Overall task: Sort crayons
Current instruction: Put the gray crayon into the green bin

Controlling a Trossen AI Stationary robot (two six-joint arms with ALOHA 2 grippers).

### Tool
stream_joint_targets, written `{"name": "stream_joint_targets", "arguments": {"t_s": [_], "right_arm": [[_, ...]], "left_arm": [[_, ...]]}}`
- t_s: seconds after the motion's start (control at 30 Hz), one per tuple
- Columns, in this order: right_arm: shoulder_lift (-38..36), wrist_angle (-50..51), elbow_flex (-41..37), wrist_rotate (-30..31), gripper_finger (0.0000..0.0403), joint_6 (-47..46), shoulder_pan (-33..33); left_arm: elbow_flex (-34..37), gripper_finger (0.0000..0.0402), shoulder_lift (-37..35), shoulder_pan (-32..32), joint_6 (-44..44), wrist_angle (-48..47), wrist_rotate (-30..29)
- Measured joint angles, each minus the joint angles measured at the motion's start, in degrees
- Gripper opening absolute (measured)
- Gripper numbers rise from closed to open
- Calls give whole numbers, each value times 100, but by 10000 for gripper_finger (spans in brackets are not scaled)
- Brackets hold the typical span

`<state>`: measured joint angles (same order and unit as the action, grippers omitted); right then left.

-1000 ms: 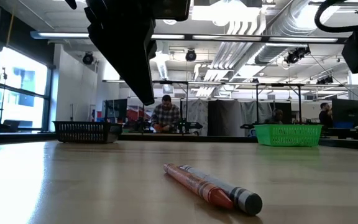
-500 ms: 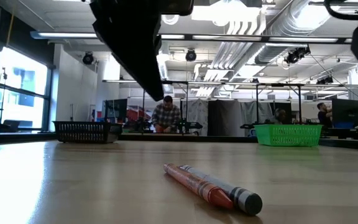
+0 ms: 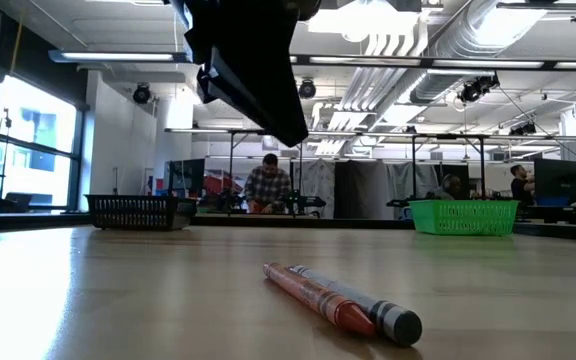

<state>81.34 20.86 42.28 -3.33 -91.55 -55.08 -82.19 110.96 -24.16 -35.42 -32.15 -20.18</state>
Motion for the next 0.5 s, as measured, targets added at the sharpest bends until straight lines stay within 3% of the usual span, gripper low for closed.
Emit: {"name": "stream_joint_targets", "arguments": {"t_s": [0.17, 0.5], "right_arm": [[0, 0, 0, 368, 94, 1, -56], [0, 93, 0, 477, 94, 83, -52]], "left_arm": [[0, 44, 0, -72, 124, 94, 110], [0, 44, 2, -190, 258, 242, 416]]}}
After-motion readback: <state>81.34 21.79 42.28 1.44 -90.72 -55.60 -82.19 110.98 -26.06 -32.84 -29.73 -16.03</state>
